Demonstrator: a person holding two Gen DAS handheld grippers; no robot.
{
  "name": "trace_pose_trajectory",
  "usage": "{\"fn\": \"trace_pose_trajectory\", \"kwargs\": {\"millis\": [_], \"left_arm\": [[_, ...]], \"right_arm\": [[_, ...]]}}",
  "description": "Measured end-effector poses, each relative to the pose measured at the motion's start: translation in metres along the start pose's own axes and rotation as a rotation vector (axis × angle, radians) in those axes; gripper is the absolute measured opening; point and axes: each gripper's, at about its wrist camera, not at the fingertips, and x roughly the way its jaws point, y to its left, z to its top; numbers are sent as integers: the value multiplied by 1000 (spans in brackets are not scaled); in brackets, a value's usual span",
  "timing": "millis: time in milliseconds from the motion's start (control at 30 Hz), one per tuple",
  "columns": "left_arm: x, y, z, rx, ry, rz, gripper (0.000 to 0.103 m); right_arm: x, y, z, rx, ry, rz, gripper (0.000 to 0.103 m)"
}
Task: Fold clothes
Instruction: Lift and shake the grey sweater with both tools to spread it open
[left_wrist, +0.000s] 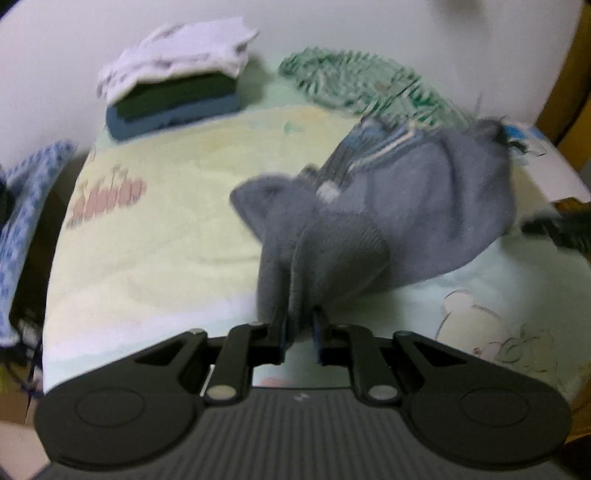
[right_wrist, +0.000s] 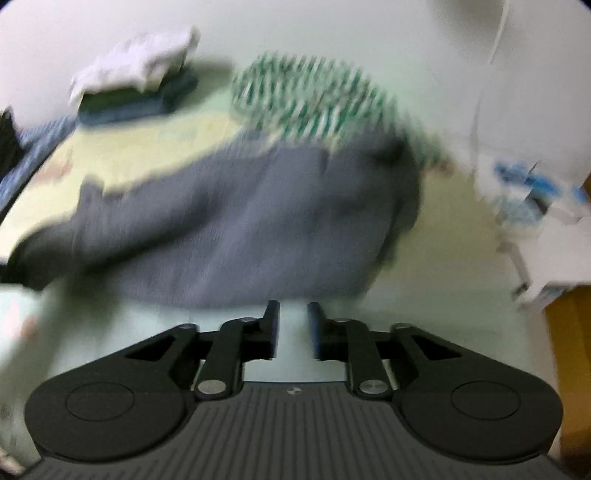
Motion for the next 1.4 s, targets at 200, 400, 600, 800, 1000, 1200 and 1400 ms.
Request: {"fn": "trace_pose_trajectory", "kwargs": {"millis": [200, 400, 600, 800, 1000, 1200, 1400], "left_arm": [[-7, -7, 3, 118, -82, -31, 80], [32, -12, 12, 93, -2, -156, 96], [66, -23, 1, 114, 113, -137, 17], [20, -5, 5, 71, 19, -166, 8], [-30, 24, -21, 56, 13, -206, 7], [-21, 21, -65, 118, 165, -206, 10], [-48, 9, -66, 165, 68, -188, 58]], "right_arm": [[30, 28, 51, -74, -168, -91, 82], [101, 27, 64, -67, -12, -150, 47], [69, 22, 64, 14, -61, -123, 10], [-3, 25, 38, 71, -115, -42, 7], [-39, 26, -12, 71, -29, 7, 7], [-37, 26, -60, 29, 148, -14, 19], [-62, 17, -50, 44, -17, -37, 62]]}}
